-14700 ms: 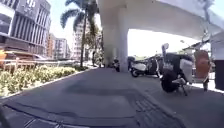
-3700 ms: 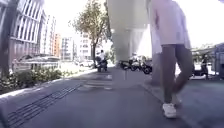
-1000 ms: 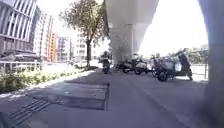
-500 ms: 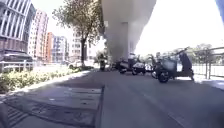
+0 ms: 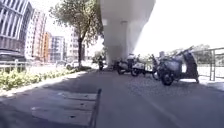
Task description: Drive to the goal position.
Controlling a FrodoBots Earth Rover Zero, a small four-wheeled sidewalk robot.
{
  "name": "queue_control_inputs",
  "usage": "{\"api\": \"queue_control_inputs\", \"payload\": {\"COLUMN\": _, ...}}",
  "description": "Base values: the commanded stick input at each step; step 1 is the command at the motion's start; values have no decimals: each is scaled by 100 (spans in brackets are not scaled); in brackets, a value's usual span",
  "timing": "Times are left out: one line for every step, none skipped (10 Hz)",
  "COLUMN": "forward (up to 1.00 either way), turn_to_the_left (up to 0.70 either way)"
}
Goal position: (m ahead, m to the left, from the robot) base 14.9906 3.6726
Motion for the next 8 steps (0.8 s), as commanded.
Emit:
{"api": "queue_control_inputs", "payload": {"forward": 70, "turn_to_the_left": 0}}
{"api": "queue_control_inputs", "payload": {"forward": 70, "turn_to_the_left": 0}}
{"api": "queue_control_inputs", "payload": {"forward": 70, "turn_to_the_left": 0}}
{"api": "queue_control_inputs", "payload": {"forward": 70, "turn_to_the_left": 0}}
{"api": "queue_control_inputs", "payload": {"forward": 70, "turn_to_the_left": 0}}
{"api": "queue_control_inputs", "payload": {"forward": 70, "turn_to_the_left": 0}}
{"api": "queue_control_inputs", "payload": {"forward": 70, "turn_to_the_left": 0}}
{"api": "queue_control_inputs", "payload": {"forward": 70, "turn_to_the_left": 0}}
